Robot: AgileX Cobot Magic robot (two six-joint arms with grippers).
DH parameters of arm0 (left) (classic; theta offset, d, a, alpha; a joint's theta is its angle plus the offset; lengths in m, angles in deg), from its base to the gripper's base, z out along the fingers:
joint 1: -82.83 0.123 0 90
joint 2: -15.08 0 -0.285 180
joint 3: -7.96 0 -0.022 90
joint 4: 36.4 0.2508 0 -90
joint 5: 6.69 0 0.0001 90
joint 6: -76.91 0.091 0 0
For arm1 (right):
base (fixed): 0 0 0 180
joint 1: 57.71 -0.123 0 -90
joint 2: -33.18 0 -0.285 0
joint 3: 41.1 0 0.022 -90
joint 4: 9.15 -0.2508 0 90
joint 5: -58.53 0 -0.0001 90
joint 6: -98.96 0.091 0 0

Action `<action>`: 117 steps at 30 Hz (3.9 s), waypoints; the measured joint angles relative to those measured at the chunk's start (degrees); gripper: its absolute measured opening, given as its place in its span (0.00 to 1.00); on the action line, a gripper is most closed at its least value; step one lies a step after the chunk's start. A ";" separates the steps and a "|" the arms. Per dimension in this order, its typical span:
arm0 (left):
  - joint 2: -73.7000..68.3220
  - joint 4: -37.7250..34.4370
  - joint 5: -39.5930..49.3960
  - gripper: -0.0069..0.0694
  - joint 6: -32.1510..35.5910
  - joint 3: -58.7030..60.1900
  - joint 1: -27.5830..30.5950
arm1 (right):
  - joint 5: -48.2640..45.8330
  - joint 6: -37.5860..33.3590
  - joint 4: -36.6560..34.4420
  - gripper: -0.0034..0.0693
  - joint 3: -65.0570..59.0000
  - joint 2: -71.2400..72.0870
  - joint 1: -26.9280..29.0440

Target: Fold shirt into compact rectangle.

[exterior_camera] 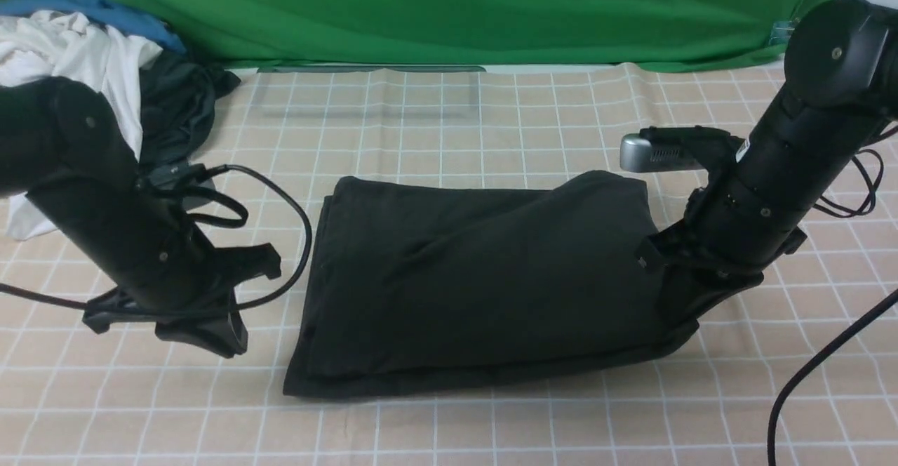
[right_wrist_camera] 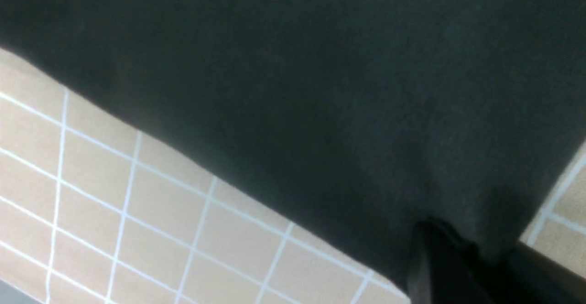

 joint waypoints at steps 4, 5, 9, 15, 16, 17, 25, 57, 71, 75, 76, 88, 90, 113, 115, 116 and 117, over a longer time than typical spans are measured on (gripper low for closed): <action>0.13 0.42 1.42 0.16 0.03 -0.37 0.00 | 0.05 0.30 1.17 0.48 0.00 0.00 -0.36; 0.32 1.01 2.41 0.18 0.07 -1.31 0.00 | -0.48 1.00 2.46 0.61 0.00 0.07 -0.37; 3.39 1.06 2.90 0.19 0.76 -3.52 0.00 | -4.54 1.83 8.03 0.66 0.95 1.02 -0.37; 19.74 -1.96 2.38 0.19 3.64 -3.57 0.00 | -4.80 2.23 10.46 0.16 1.04 13.84 -0.42; 22.72 -2.38 2.38 0.19 3.79 -3.17 0.00 | -4.68 2.38 10.51 0.13 0.92 17.17 -0.42; 27.18 -2.92 2.69 0.19 3.79 -2.76 0.00 | -3.76 2.46 10.57 0.11 0.79 22.60 -0.42; 55.24 -7.21 1.13 0.19 3.91 -0.57 0.00 | 24.39 1.53 10.68 0.11 -6.98 56.94 -0.77; 68.73 -8.66 -28.18 0.11 4.85 14.38 0.00 | 65.85 -0.15 10.68 0.30 -41.68 94.32 -0.84; 68.73 2.86 -28.18 0.11 9.90 14.38 0.00 | 65.85 -0.22 10.68 0.33 -41.68 94.32 -0.84; 68.73 7.01 -28.46 0.11 10.08 14.57 0.00 | 65.85 -0.22 10.68 0.34 -41.68 94.32 -0.84; 68.73 9.03 -29.00 0.11 10.08 15.09 0.00 | 65.85 -0.18 10.68 0.35 -41.68 94.32 -0.84; 84.04 11.48 -39.05 0.11 -2.01 35.54 0.00 | 66.02 -0.18 10.68 0.37 -41.68 94.32 -0.84; 88.42 11.89 -40.07 0.11 -2.39 41.33 0.00 | 66.02 -0.18 10.68 0.37 -41.68 94.32 -0.84; 95.21 13.51 -40.79 0.11 -2.53 57.91 0.00 | 66.04 -0.18 10.68 0.38 -41.68 94.32 -0.84; 95.21 13.51 -40.79 0.11 -2.53 57.91 0.00 | 66.04 -0.18 10.68 0.38 -41.68 94.32 -0.84; 95.21 13.51 -40.79 0.11 -2.53 57.91 0.00 | 66.04 -0.18 10.68 0.38 -41.68 94.32 -0.84; 95.21 13.51 -40.79 0.11 -2.53 57.91 0.00 | 66.04 -0.18 10.68 0.38 -41.68 94.32 -0.84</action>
